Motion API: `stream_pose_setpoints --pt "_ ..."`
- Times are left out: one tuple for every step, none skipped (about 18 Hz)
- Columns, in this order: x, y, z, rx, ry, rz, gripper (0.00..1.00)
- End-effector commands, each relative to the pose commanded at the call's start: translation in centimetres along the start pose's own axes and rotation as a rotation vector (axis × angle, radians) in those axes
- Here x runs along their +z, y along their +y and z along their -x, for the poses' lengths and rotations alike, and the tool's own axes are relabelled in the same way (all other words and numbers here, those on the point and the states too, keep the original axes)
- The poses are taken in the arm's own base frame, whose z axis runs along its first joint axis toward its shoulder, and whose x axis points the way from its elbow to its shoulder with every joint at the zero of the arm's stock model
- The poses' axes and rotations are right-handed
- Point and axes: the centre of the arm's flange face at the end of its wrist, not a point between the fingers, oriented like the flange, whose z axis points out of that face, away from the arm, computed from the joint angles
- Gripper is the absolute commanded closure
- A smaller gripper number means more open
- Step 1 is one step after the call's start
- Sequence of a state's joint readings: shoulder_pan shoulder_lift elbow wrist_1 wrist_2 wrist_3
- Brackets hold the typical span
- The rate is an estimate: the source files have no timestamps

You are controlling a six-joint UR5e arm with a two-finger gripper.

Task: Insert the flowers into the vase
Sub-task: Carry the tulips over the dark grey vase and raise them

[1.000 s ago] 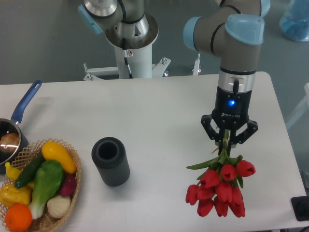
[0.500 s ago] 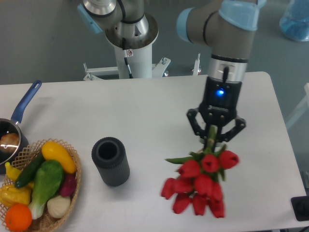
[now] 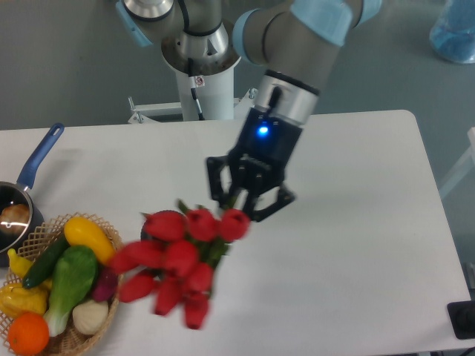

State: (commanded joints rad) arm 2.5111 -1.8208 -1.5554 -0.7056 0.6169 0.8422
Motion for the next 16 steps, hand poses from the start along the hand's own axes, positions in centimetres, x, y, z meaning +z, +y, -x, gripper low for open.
stream_pose_setpoints --pt "0.0 0.3 -0.3 -0.007 0.013 -0.01 0.76" --pt "0.0 0.6 -0.4 -0.014 0.026 -0.022 0.76" --pt "-0.2 1.0 -0.5 -0.024 0.041 -0.038 0.76" --pt "-0.2 1.4 -0.7 -0.038 0.067 -0.062 0.76" --pt "-0.5 1.6 -0.7 -0.048 0.089 -0.093 0.76" --pt "-0.9 1.9 -0.5 -0.061 0.109 -0.125 0.76" --pt "-1.5 2.3 -0.1 -0.074 0.124 -0.155 0.76" --pt "-1.6 2.9 -0.1 -0.09 0.14 -0.174 0.76" --pt "-1.7 3.2 -0.4 -0.086 0.151 -0.189 0.76" --pt "-2.1 3.4 -0.7 -0.071 0.154 -0.2 0.76" --pt "-2.3 3.5 -1.1 -0.048 0.158 -0.211 0.76" --pt "-2.2 3.7 -1.1 -0.025 0.158 -0.216 0.79" --pt "-2.1 4.1 -1.0 0.001 0.156 -0.216 0.84" --pt "-1.8 4.4 -0.9 0.023 0.157 -0.217 0.84" --pt "-1.6 4.8 -1.1 0.023 0.163 -0.218 0.84" --pt "-1.5 4.8 -1.2 0.02 0.171 -0.225 0.84"
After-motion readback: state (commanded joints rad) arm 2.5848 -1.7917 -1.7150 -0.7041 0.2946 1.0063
